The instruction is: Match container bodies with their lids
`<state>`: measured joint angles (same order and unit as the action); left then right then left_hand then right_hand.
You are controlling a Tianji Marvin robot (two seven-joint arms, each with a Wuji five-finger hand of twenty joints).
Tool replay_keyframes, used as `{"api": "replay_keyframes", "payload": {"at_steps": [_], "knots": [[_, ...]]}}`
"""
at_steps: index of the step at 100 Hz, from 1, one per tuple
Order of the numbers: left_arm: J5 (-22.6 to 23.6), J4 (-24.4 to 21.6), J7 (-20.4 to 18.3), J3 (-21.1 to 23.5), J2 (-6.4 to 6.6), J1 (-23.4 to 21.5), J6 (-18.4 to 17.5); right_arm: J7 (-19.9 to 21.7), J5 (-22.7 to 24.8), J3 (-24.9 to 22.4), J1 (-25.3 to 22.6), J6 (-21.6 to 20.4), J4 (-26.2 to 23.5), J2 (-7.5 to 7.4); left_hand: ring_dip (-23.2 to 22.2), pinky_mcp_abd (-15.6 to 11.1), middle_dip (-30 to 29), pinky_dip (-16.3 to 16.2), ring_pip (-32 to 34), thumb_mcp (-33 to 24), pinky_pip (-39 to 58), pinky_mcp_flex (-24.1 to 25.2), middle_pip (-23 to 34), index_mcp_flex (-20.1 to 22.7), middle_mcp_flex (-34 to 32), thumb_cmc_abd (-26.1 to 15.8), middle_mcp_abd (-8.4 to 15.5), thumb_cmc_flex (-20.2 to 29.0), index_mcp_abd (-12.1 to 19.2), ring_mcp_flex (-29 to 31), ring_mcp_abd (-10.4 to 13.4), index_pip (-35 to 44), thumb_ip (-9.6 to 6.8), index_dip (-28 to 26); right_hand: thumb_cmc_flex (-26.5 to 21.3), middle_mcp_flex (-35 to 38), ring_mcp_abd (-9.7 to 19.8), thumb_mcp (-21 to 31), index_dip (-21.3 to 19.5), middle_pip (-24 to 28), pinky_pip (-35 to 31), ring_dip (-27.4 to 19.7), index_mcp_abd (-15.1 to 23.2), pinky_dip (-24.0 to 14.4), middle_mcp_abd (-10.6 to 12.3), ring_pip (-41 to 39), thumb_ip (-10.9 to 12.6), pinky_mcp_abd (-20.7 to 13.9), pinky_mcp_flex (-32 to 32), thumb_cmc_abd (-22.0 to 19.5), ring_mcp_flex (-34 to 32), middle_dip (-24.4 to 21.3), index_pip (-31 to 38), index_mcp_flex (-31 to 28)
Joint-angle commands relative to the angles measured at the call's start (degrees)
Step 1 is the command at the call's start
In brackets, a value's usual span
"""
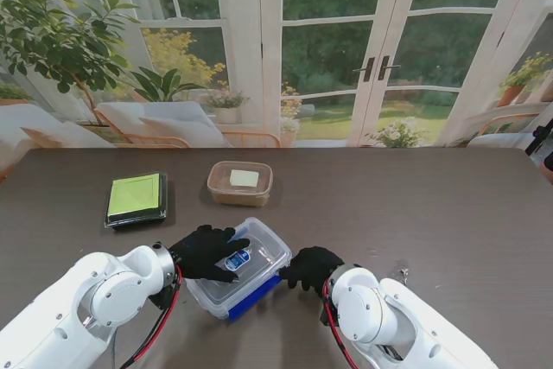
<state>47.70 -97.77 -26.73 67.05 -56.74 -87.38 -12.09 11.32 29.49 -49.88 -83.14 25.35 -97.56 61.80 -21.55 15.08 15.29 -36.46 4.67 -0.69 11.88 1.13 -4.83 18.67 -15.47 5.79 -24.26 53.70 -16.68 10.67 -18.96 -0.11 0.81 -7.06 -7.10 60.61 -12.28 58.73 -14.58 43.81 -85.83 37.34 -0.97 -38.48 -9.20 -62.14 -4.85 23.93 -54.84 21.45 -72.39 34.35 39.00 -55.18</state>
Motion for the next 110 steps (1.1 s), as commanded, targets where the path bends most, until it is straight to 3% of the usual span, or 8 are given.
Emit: {"api": "replay_keyframes", "payload": {"at_steps": [1, 29, 61, 110], "knots": [[0.0, 0.5, -1.9, -0.2, 0.09, -1.2, 0.3, 0.8, 0.3, 0.9, -0.2, -0.4, -0.2, 0.41, 0.2, -0.3, 2.8, -0.8, -0.5, 0.9, -2.2, 1.2, 7.7, 0.8, -4.7, -1.9, 4.7, -1.0, -0.7, -0.6, -0.8, 0.5, -1.35, -0.7, -0.7, 1.2, -0.7, 3.5, 1.0, -0.9, -0.5, 0.3, 2.3, -0.3, 0.6, -0.6, 1.0, 0.7, 13.3, 2.0, -2.1, 1.0, -2.1, 2.2], [-0.1, 0.2, -2.0, 0.2, 0.08, -1.6, 0.5, -0.2, 0.1, 3.5, 2.2, 0.6, 1.8, 0.92, 0.2, -0.2, 2.8, -0.8, -0.5, 0.9, -2.2, 1.1, 7.7, 0.7, -5.0, -2.2, 4.5, -1.0, -0.7, -0.5, -0.9, 0.4, -1.34, -0.7, -0.6, 0.9, -0.8, 3.5, 3.7, -1.0, -0.7, 0.6, 1.6, -0.5, 0.6, -1.3, 1.2, 0.8, 13.2, 0.7, -2.2, 1.2, -7.7, 12.4], [-0.8, 0.5, -2.3, 0.1, 0.10, -1.2, 0.5, -1.4, -0.7, 5.8, 5.5, 2.2, 4.7, 1.76, 0.1, -0.2, 2.8, -0.8, -0.5, 1.0, -2.1, 1.0, 7.7, 0.8, -5.1, -2.5, 4.5, -0.9, -0.7, -0.4, -0.9, 0.4, -1.31, -0.7, -0.6, 0.5, -1.0, 3.6, 4.7, -0.8, -0.8, 0.7, 1.0, -0.5, 0.5, -1.7, 1.3, 1.0, 13.2, -0.1, -2.1, 1.2, -9.8, 17.5], [-1.1, 0.6, -2.9, -0.3, 0.19, -0.8, 0.8, -2.0, -0.9, 7.1, 7.9, 3.2, 6.3, 2.30, 0.1, -0.3, 2.8, -0.8, -0.5, 1.1, -2.1, 1.0, 7.7, 0.5, -5.0, -2.9, 4.6, -1.1, -0.6, -0.5, -0.9, 0.3, -1.25, -0.7, 0.2, -0.6, -0.5, 2.5, 4.3, -0.3, -0.9, 0.4, 0.9, -0.6, 0.9, -1.6, 1.2, 0.3, 13.2, 0.4, -2.2, 1.1, -8.8, 19.7]]}}
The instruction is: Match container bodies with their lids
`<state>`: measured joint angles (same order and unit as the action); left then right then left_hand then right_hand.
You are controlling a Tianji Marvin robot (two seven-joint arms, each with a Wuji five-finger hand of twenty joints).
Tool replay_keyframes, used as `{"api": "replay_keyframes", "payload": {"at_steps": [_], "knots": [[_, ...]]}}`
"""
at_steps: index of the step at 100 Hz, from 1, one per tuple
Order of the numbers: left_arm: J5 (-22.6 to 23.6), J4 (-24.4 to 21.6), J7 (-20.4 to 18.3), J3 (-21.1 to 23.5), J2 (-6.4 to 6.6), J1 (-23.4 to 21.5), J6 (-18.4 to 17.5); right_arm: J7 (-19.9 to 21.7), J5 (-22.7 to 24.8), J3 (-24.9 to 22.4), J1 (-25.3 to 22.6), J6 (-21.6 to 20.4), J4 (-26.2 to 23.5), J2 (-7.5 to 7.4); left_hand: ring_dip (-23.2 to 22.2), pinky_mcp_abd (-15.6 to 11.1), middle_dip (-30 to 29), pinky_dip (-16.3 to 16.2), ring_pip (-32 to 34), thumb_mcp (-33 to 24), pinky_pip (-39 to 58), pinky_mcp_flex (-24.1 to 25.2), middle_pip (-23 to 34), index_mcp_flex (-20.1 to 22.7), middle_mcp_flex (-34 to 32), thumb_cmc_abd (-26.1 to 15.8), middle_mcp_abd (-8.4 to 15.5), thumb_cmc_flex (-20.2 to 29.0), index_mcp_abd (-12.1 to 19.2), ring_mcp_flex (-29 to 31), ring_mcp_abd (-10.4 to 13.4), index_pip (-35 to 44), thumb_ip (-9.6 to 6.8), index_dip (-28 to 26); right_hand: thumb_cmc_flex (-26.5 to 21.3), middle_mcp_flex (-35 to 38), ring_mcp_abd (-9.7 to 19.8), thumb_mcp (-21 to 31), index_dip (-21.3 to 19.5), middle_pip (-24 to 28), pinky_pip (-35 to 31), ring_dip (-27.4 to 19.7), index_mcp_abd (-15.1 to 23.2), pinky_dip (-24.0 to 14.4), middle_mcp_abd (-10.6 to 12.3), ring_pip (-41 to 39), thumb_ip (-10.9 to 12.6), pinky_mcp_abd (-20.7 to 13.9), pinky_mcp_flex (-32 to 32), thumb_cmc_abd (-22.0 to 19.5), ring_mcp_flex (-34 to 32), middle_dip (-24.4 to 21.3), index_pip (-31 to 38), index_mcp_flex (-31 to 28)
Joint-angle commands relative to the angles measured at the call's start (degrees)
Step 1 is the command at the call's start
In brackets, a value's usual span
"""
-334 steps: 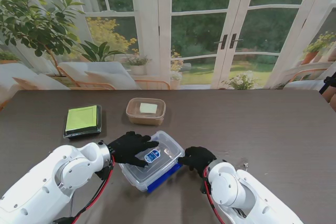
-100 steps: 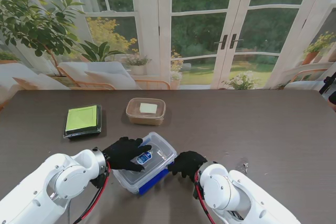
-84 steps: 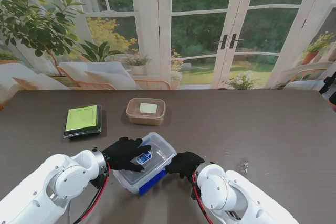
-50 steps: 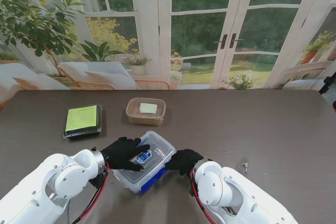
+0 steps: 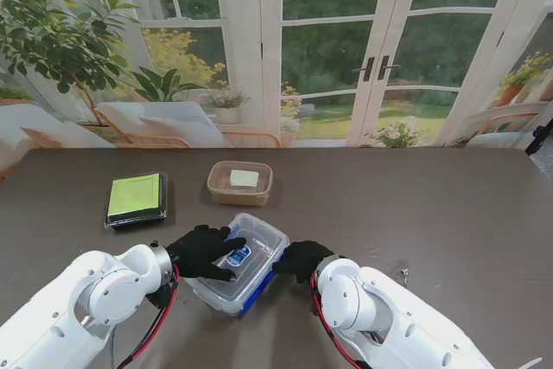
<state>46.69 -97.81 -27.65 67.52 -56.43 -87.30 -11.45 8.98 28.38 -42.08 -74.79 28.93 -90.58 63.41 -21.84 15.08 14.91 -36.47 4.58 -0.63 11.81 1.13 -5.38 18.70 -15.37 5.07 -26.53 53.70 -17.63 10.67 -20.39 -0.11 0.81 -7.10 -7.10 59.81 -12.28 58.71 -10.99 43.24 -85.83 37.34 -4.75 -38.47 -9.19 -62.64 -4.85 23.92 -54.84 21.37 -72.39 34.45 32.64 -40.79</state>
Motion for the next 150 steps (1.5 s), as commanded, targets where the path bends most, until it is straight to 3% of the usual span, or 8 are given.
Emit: {"api": "replay_keyframes", "payload": {"at_steps": [1, 39, 63, 80, 95, 107, 127, 150], "knots": [[-0.1, 0.6, -2.0, -0.7, -0.12, -0.9, 0.1, 0.2, 0.2, -0.9, -0.6, -0.4, -0.7, 0.72, 0.4, -0.3, 3.2, -0.8, -0.4, 1.0, -2.1, 1.1, 8.2, 0.5, -5.1, -2.1, 6.8, -1.2, 0.4, -0.5, 0.5, 0.3, -1.24, -0.6, 0.2, 0.2, -0.5, 2.5, 0.7, 0.3, -0.9, 0.5, 4.7, -0.6, 0.8, -1.1, 1.2, 0.3, 13.2, 0.6, -2.2, 1.0, -2.4, 5.3], [-0.5, 1.1, -2.2, -1.6, -0.10, -0.1, 0.3, 1.0, 0.8, -2.9, -1.6, -1.1, -1.2, 0.24, 0.5, -0.3, 3.2, -0.8, -0.5, 1.0, -2.1, 1.1, 8.2, 0.4, -4.9, -2.4, 7.0, -1.3, 0.3, -0.6, 0.5, 0.3, -1.24, -0.6, 0.6, 0.5, -0.3, 1.9, 0.9, 0.5, -1.1, 0.6, 4.5, -0.6, 1.0, -1.5, 1.2, 0.3, 13.0, 0.7, -2.2, 0.8, -2.6, 5.8], [-0.4, 1.0, -2.3, -1.7, -0.07, -0.4, 0.7, -3.4, 1.7, -6.1, -4.2, -1.0, -1.2, 1.11, 0.5, -0.3, 3.1, -0.9, -0.5, 1.1, -2.1, 1.2, 8.2, 0.4, -4.8, -2.6, 6.9, -1.3, 0.4, -0.7, 0.5, 0.3, -1.24, -0.7, 0.5, 4.7, -0.6, 2.4, -1.8, 0.1, -1.6, 1.8, 0.4, -0.2, 0.4, -4.7, 0.6, 2.0, 10.2, 3.6, -2.2, 0.4, 6.1, -10.3], [-0.4, 0.6, -2.6, -1.6, -0.06, -0.7, 1.3, -4.2, 1.1, -4.9, -2.8, 1.0, 0.2, 1.63, 0.5, -0.4, 3.1, -0.9, -0.5, 1.1, -2.1, 1.2, 8.2, 0.8, -4.9, -2.6, 6.8, -1.3, 0.3, -0.6, 0.6, 0.4, -1.23, -0.7, 2.2, -0.8, -0.2, -4.1, -1.7, -0.3, -1.5, 0.2, -0.8, -0.2, 1.0, -1.4, 0.0, 0.6, 12.3, 2.3, -1.9, 1.3, 4.8, 1.4], [-0.5, 0.5, -2.8, -1.7, -0.03, -0.7, 1.6, -2.6, -1.0, -3.0, -0.9, 3.1, 0.8, 1.73, 0.5, -0.3, 3.1, -0.9, -0.5, 1.1, -2.1, 1.3, 8.2, 0.7, -4.8, -2.7, 6.7, -1.3, 0.4, -0.7, 0.6, 0.4, -1.22, -0.7, 5.0, -12.6, 0.9, -16.9, -2.2, 1.3, -0.5, 1.2, -1.6, -1.7, 2.0, -0.5, 0.7, -2.2, 17.5, -2.5, 6.0, 1.0, 4.8, 15.1], [-0.7, 0.6, -2.8, -1.8, -0.03, -0.7, 1.5, -2.8, -3.2, -1.8, 0.0, 5.2, 1.3, 2.35, 0.5, -0.4, 3.1, -0.9, -0.5, 1.1, -2.1, 1.3, 8.2, 0.8, -4.8, -2.8, 6.9, -1.3, 0.5, -0.7, 0.6, 0.4, -1.21, -0.7, 8.1, -18.4, 1.0, -20.6, -2.2, 2.2, -0.1, 1.4, -2.4, -2.6, 1.6, -1.2, 1.2, -2.9, 20.1, -3.9, 10.1, 0.4, 5.5, 19.3], [-0.7, 0.4, -2.8, -1.6, -0.05, -1.0, 1.7, -3.0, -6.0, -0.1, 1.6, 8.2, 2.3, 3.16, 0.5, -0.4, 3.1, -0.9, -0.5, 1.0, -2.1, 1.3, 8.2, 1.0, -4.7, -2.9, 7.0, -1.2, 0.4, -0.7, 0.7, 0.5, -1.20, -0.8, 8.7, -20.9, 1.0, -20.7, -2.7, 2.8, 0.2, 1.4, -4.0, -3.0, 0.7, -1.7, 1.4, -3.2, 21.3, -3.5, 11.6, 0.0, 7.2, 19.3], [-0.7, -0.1, -2.9, -1.4, -0.06, -1.5, 2.3, -3.4, -7.9, 0.9, 2.1, 9.9, 2.8, 3.87, 0.5, -0.5, 3.1, -0.9, -0.5, 1.1, -2.1, 1.3, 8.2, 1.1, -4.7, -2.9, 6.8, -1.2, 0.4, -0.8, 0.6, 0.5, -1.17, -0.8, 5.4, -20.6, 1.3, -19.7, -5.1, 2.8, 0.4, 0.9, -5.0, -3.2, -0.4, -1.9, 1.6, -3.0, 20.9, -0.9, 10.9, -1.2, 12.9, 12.4]]}}
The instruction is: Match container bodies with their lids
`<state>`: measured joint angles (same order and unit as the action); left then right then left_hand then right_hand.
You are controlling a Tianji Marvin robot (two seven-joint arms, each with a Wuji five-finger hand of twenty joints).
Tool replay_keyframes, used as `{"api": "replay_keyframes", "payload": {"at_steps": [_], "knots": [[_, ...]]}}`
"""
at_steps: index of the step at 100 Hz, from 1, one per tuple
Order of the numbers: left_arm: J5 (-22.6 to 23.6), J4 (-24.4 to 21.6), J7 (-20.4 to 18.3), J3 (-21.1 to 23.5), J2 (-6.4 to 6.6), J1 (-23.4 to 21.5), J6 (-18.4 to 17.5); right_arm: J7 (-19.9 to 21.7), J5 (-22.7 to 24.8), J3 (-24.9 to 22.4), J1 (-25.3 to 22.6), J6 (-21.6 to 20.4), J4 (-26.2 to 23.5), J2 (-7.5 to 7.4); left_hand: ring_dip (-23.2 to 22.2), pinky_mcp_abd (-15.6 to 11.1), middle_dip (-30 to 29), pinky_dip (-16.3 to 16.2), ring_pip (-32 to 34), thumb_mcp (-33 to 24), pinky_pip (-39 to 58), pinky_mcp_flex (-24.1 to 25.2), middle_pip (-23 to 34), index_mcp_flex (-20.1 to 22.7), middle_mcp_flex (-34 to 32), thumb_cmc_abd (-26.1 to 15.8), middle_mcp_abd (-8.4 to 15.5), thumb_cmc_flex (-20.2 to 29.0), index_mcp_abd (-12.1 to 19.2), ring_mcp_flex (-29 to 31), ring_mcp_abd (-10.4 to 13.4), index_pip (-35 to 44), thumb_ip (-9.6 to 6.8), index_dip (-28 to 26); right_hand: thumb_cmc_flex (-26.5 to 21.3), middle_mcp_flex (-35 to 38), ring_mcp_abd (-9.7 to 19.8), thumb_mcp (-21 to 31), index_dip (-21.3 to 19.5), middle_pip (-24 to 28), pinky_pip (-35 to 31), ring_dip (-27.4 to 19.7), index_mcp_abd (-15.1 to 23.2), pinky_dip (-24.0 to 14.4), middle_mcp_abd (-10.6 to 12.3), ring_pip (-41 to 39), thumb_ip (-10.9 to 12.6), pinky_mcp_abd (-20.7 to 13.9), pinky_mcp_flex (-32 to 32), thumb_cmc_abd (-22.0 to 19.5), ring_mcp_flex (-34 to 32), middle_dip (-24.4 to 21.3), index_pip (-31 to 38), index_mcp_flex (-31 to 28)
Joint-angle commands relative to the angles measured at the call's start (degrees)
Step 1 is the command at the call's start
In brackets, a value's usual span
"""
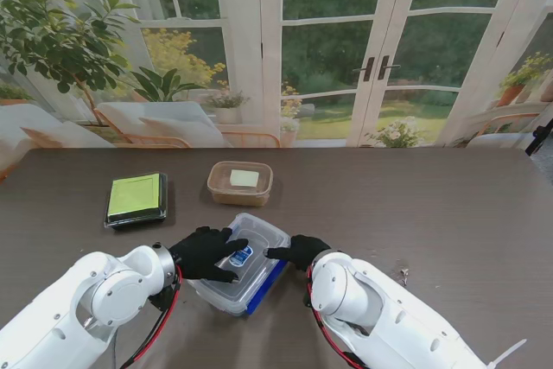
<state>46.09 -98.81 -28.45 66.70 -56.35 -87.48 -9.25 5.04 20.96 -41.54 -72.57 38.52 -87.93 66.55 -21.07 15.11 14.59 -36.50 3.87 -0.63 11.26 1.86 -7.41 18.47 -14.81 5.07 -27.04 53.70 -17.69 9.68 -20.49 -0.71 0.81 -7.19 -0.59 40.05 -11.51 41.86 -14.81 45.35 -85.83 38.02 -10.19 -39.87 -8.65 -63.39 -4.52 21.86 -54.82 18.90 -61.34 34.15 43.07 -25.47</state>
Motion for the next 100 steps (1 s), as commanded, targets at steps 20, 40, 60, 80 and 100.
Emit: {"api": "replay_keyframes", "payload": {"at_steps": [20, 40, 60, 80, 100], "knots": [[-0.2, 0.6, -2.1, -0.5, -0.15, -1.8, 0.5, -1.7, -1.1, 0.9, -0.2, 1.3, 0.7, 1.84, -0.3, -0.5, 3.4, -0.9, 0.2, 1.1, -1.6, 0.6, 10.2, 1.3, -5.2, -3.1, 7.4, -1.2, 0.6, 0.2, 0.8, 1.1, -1.14, -0.7, -6.6, 1.0, 1.0, 1.9, -7.2, 2.0, 0.0, -0.6, 2.8, -1.2, -0.9, -1.7, 1.5, -0.8, 19.1, 4.8, -2.2, -1.4, 13.8, -8.0], [-0.4, 0.4, -2.2, -0.5, -0.16, -2.0, 0.9, -3.2, -1.5, 1.0, -0.2, 2.6, 0.6, 2.59, -0.3, -0.5, 3.4, -0.9, 0.1, 1.2, -1.6, 0.7, 10.2, 1.4, -5.2, -3.2, 7.4, -1.3, 0.6, 0.3, 0.7, 1.1, -1.12, -0.7, -8.9, 4.1, 1.1, 15.8, -13.5, 2.8, -0.4, -1.2, 1.4, -0.3, -0.3, -1.7, 0.3, -0.3, 17.6, 10.3, -4.7, -1.6, 24.1, -10.4], [-0.5, 0.2, -2.3, -0.3, -0.16, -2.2, 1.1, -2.3, -1.6, 1.4, 0.5, 4.3, -0.5, 2.41, -0.3, -0.6, 3.4, -0.9, 0.1, 1.1, -1.6, 0.7, 10.2, 1.5, -5.3, -3.2, 7.4, -1.2, 0.5, 0.2, 0.7, 1.1, -1.12, -0.7, -10.0, 5.8, 1.2, 23.4, -17.7, 3.4, -0.5, -1.4, -0.1, 0.1, -0.1, -1.0, 0.7, 0.1, 16.9, 11.9, -6.0, -1.6, 31.1, -9.8], [-0.6, 0.2, -2.3, -0.3, -0.17, -2.3, 1.2, -2.6, -2.4, 1.1, 0.5, 6.1, -1.8, 2.77, -0.3, -0.5, 3.4, -1.0, 0.1, 1.2, -1.6, 0.8, 10.2, 1.5, -5.3, -3.2, 7.4, -1.2, 0.6, 0.2, 0.7, 1.1, -1.11, -0.7, -10.9, 8.3, 0.7, 27.3, -14.8, 3.7, -0.4, -1.5, -1.4, 0.6, -0.6, -0.7, -1.2, 1.1, 15.9, 13.4, -7.6, -1.8, 36.1, -11.0], [-0.7, 0.3, -2.2, -0.3, -0.19, -2.4, 1.3, -3.7, -4.5, 0.4, 0.2, 8.3, -2.5, 3.63, -0.3, -0.6, 3.4, -1.0, 0.1, 1.2, -1.6, 0.8, 10.2, 1.7, -5.3, -3.2, 7.4, -1.2, 0.6, 0.2, 0.7, 1.2, -1.12, -0.7, -12.2, 11.5, -0.2, 28.7, -12.2, 3.6, -0.4, -1.6, -1.7, 0.9, -1.3, -0.4, -3.2, 2.3, 14.6, 14.6, -9.7, -2.1, 38.7, -12.8]]}}
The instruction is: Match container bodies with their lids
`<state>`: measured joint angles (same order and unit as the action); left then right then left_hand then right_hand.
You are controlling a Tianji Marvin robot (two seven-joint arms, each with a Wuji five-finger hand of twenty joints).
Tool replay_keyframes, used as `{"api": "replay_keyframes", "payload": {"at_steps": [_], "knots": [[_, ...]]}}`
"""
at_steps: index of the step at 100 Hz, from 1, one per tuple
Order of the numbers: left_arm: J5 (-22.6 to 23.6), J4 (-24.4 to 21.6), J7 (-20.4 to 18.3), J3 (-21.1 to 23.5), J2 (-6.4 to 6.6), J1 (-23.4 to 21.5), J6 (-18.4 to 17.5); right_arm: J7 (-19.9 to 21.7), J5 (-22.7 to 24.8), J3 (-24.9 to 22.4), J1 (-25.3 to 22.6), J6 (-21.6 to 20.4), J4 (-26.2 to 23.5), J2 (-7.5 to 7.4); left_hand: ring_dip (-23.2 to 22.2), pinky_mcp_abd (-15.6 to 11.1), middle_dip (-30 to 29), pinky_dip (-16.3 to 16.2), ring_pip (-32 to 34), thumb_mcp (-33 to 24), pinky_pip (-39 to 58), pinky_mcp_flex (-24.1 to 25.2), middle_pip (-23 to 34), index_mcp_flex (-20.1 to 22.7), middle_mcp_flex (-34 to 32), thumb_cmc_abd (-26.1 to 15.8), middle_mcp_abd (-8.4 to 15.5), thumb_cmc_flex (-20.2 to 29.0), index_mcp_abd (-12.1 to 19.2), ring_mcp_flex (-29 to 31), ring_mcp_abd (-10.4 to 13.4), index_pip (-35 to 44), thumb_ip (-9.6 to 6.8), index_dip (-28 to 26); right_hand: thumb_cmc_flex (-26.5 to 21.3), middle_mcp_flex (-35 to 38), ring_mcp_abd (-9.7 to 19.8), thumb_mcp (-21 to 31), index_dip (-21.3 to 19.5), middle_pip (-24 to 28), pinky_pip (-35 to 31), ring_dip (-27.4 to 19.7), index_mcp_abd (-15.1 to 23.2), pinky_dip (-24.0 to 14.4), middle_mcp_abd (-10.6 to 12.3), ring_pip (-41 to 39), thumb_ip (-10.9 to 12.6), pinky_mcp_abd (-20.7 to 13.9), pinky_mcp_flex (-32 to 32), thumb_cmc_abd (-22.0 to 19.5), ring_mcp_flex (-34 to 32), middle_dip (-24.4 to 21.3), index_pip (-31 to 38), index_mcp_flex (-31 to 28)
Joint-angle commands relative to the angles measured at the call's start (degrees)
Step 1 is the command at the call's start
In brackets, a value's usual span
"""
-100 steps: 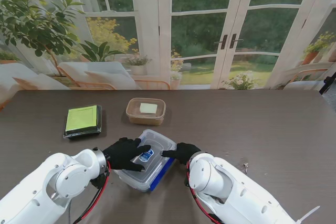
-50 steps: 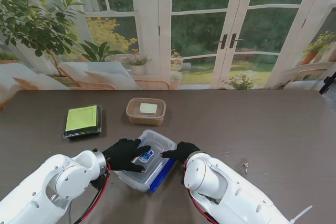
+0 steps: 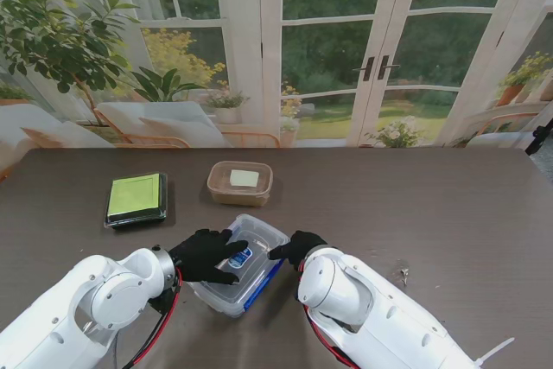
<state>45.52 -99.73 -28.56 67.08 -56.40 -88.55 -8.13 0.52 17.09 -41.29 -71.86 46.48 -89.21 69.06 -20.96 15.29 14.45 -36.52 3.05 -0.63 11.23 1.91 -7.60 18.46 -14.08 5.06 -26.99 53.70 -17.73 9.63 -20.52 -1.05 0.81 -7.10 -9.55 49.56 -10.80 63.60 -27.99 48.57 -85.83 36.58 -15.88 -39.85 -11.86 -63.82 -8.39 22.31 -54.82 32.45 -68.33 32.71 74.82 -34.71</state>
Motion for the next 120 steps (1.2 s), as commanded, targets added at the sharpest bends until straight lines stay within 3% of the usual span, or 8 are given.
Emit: {"api": "replay_keyframes", "payload": {"at_steps": [1, 15, 25, 73, 85, 97, 112, 120], "knots": [[-0.1, 1.2, -2.0, -0.7, -0.14, -1.3, 0.2, 0.8, -0.7, 0.1, -0.6, 0.4, -1.2, 1.15, -0.4, -0.7, 3.6, -0.9, 0.9, 1.2, -1.6, 0.7, 10.4, 1.7, -6.0, -3.2, 7.3, -1.2, 0.6, 0.2, 0.8, 1.5, -1.12, -0.8, -3.2, 2.1, -1.0, 7.0, 1.1, 0.3, -0.4, -0.2, 4.0, 0.9, 2.0, 0.1, 0.6, 1.9, 14.5, 1.0, -2.8, -0.7, 7.0, -3.6], [-0.1, 1.1, -2.0, -0.6, -0.15, -1.5, 0.3, 0.0, -1.0, -0.5, -1.2, 1.7, -1.8, 1.47, -0.4, -0.7, 3.6, -0.9, 0.9, 1.2, -1.6, 0.8, 10.4, 1.8, -6.1, -3.2, 7.3, -1.2, 0.6, 0.2, 0.8, 1.6, -1.12, -0.8, -2.0, 5.5, -1.2, 5.5, 0.0, 0.8, -0.5, -0.3, 3.7, 1.2, 1.9, 0.1, 1.6, 3.0, 13.1, -0.3, -5.0, -0.3, 6.7, -6.7], [-0.2, 1.1, -2.1, -0.6, -0.14, -1.6, 0.5, 0.8, -0.4, 0.1, -0.8, 3.3, -2.1, 1.13, -0.4, -0.8, 3.6, -0.9, 0.9, 1.1, -1.6, 0.8, 10.4, 2.0, -6.1, -3.2, 7.3, -1.2, 0.5, 0.2, 0.8, 1.6, -1.12, -0.9, -0.5, 9.1, -0.8, 3.3, -7.0, 1.6, -1.0, 0.5, 4.1, 2.1, 2.3, -1.3, 3.8, 3.5, 10.8, -1.4, -6.4, 0.8, 3.9, -9.6], [-0.7, 2.1, -1.4, -1.3, -0.22, -0.9, 0.1, 1.0, 0.4, 3.9, 1.6, 9.5, -1.1, 2.15, -0.4, -0.8, 3.6, -0.9, 0.8, 1.2, -1.7, 1.0, 10.4, 1.9, -5.9, -3.2, 7.2, -1.2, 0.5, 0.1, 0.7, 1.6, -1.11, -0.9, -0.3, 20.1, 3.3, -0.3, -7.4, 9.9, -3.3, 6.3, 5.3, 4.7, 4.8, -14.9, 2.9, 4.5, 2.0, 0.8, -6.7, 6.9, -0.4, -11.3], [-0.9, 2.3, -1.3, -1.6, -0.23, -0.7, 0.2, 0.1, 0.6, 4.6, 1.9, 11.4, -0.4, 3.19, -0.3, -0.8, 3.5, -0.9, 0.8, 1.2, -1.7, 1.0, 10.4, 2.0, -5.9, -3.3, 7.3, -1.2, 0.5, 0.1, 0.9, 1.6, -1.11, -1.0, -0.7, 20.9, 3.5, -0.8, -7.6, 9.3, -3.2, 6.5, 5.3, 5.1, 5.1, -15.1, 2.3, 4.8, 1.2, 2.7, -6.7, 7.0, -0.1, -12.3], [-1.2, 2.5, -1.2, -1.7, -0.25, -0.6, 0.3, 5.8, 10.9, 0.9, -0.9, 11.6, 0.5, 6.52, -0.3, -0.9, 3.5, -0.9, 0.8, 1.2, -1.7, 1.0, 10.4, 2.0, -5.9, -3.3, 7.3, -1.2, 0.5, 0.0, 0.8, 1.7, -1.10, -1.0, -1.8, 21.2, 4.7, 1.0, -8.3, 8.2, -2.6, 6.2, 5.1, 6.0, 5.8, -14.3, 1.8, 4.1, 0.6, 5.5, -6.7, 6.9, 1.0, -11.6], [-1.3, 2.4, -1.1, -1.6, -0.28, -0.8, 0.4, 7.2, 16.0, -1.3, -2.9, 11.6, 1.2, 9.13, -0.3, -0.9, 3.5, -0.9, 0.8, 1.2, -1.7, 1.0, 10.4, 2.0, -5.8, -3.4, 7.2, -1.2, 0.5, 0.0, 0.8, 1.6, -1.10, -1.0, -4.1, 21.9, 5.7, 5.9, -9.4, 7.7, -1.6, 6.6, 4.4, 6.9, 6.4, -14.0, 1.6, 4.1, -1.3, 9.1, -6.8, 6.5, 3.4, -10.5], [-1.3, 2.3, -0.9, -1.5, -0.30, -1.0, 0.4, 6.8, 17.2, -2.4, -4.0, 11.6, 1.6, 10.40, -0.3, -0.9, 3.5, -0.9, 0.8, 1.2, -1.7, 1.1, 10.4, 2.1, -5.9, -3.4, 7.3, -1.2, 0.5, 0.0, 0.8, 1.7, -1.11, -1.0, -6.2, 22.3, 6.4, 8.2, -3.1, 7.5, -1.2, 7.2, 4.4, 7.3, 6.3, -14.2, -2.0, 4.2, -2.6, 11.9, -6.8, 6.3, 5.5, -9.2]]}}
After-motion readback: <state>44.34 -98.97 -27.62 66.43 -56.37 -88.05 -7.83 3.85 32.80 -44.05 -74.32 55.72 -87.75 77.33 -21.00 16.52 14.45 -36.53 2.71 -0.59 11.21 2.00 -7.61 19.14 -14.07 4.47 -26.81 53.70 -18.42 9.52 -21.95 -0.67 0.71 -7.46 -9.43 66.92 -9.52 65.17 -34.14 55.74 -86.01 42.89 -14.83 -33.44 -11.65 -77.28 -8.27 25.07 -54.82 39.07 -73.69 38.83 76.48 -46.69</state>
